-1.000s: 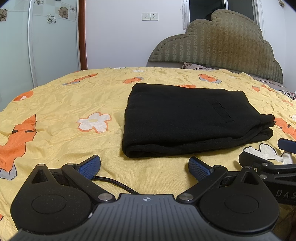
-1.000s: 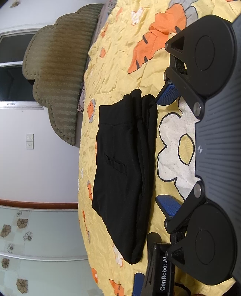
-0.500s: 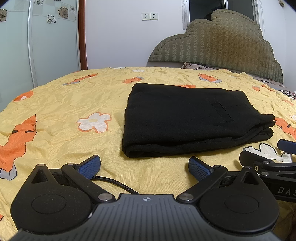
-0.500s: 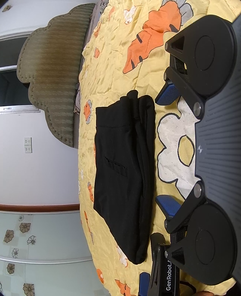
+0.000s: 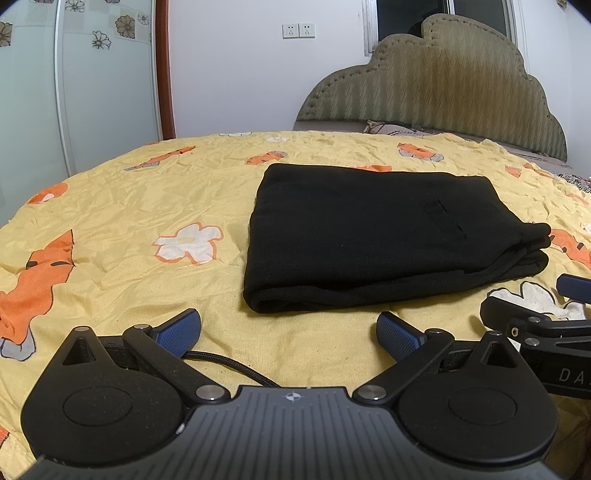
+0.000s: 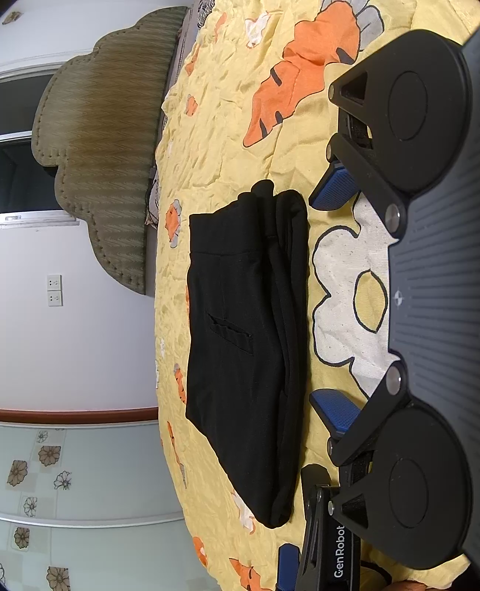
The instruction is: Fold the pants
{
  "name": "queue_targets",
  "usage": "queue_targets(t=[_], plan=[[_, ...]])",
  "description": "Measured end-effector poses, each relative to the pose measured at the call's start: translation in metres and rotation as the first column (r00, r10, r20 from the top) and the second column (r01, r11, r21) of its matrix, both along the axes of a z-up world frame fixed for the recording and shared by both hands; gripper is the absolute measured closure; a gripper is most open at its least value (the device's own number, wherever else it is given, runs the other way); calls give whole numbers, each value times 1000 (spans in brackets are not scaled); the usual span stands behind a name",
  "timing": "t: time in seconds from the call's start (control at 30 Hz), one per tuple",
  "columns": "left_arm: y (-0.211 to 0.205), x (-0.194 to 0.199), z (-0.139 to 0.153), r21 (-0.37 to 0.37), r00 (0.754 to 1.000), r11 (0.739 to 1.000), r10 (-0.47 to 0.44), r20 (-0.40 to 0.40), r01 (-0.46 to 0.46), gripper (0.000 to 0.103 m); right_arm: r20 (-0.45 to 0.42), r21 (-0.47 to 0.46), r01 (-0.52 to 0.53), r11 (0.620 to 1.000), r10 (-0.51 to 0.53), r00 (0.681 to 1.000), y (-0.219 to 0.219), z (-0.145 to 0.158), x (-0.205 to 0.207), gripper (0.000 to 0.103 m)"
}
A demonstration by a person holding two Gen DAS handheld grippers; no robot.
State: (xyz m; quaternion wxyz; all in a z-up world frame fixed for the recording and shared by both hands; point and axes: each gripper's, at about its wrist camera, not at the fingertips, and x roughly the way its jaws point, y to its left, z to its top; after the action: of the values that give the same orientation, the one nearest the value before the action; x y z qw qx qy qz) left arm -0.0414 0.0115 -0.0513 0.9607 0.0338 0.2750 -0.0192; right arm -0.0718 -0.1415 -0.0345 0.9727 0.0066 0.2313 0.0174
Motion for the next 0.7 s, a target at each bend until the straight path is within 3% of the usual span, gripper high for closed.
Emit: queue_targets(t=[0.7], plan=[[0, 0, 0, 1, 1000, 1000, 0, 0, 0, 0, 3, 30, 5, 1000, -5, 1000, -5, 0, 0, 0]])
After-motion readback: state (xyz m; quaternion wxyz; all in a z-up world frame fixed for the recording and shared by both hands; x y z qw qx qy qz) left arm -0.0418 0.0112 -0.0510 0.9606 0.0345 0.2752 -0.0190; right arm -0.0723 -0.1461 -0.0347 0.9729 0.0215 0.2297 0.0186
